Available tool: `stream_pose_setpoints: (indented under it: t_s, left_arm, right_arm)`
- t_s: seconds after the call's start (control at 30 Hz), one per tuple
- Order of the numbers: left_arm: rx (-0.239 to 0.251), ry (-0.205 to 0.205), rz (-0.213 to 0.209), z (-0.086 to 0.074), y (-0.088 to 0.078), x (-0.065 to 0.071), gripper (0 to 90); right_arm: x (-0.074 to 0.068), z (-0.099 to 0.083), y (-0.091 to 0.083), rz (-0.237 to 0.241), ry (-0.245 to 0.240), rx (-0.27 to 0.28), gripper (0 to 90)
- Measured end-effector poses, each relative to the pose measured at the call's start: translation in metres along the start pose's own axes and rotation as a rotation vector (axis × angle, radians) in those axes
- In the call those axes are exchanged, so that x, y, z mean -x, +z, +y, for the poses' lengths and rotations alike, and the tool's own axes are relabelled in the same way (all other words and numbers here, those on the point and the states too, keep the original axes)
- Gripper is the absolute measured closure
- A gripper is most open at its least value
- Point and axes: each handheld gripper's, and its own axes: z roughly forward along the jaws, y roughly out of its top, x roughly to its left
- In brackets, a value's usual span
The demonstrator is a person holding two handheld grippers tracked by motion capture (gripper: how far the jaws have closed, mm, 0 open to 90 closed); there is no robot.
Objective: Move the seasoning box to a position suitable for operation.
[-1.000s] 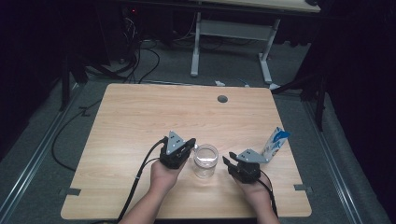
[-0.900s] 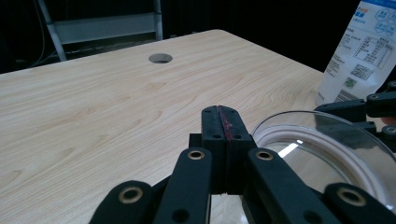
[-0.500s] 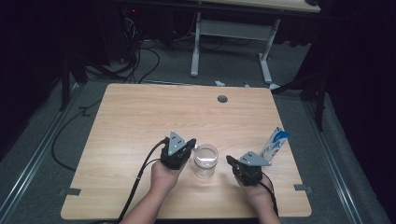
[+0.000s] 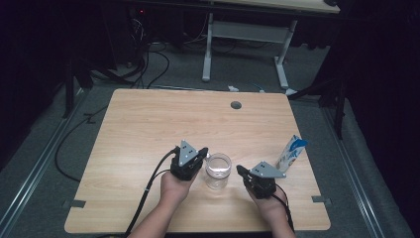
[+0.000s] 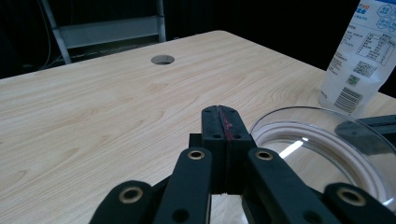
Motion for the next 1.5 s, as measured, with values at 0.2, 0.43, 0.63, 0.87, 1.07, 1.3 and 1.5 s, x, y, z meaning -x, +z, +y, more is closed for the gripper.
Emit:
stream_pose_setpoints:
  t_s: [0.2,0.43,0.63,0.87,1.07,1.3,1.5]
  left_arm:
    - [0.007,-0.008,-0.001,-0.001,0.0,0.0,90.0]
    - [0.01,-0.013,-0.003,-0.001,0.0,-0.001,90.0]
    - [0.013,-0.014,-0.005,-0.002,0.0,-0.001,90.0]
    - [0.006,-0.018,-0.002,-0.004,0.0,-0.003,90.0]
    - [0.003,-0.023,0.0,-0.005,0.001,-0.004,90.0]
    - [0.005,-0.025,-0.002,-0.005,0.001,-0.004,90.0]
    - [0.01,-0.033,-0.005,-0.006,0.0,-0.004,90.0]
  right_arm:
    - [-0.001,0.001,-0.001,0.002,-0.007,0.003,89.0]
    - [-0.003,0.002,-0.002,0.009,-0.012,0.008,89.5]
    - [-0.004,0.003,-0.002,0.01,-0.017,0.009,89.5]
    - [-0.005,0.003,-0.003,0.014,-0.022,0.013,89.6]
    - [-0.007,0.005,-0.005,0.014,-0.024,0.026,89.6]
    - [-0.012,0.011,-0.011,0.032,-0.024,0.066,89.5]
    - [-0.017,0.015,-0.014,0.06,-0.017,0.087,89.5]
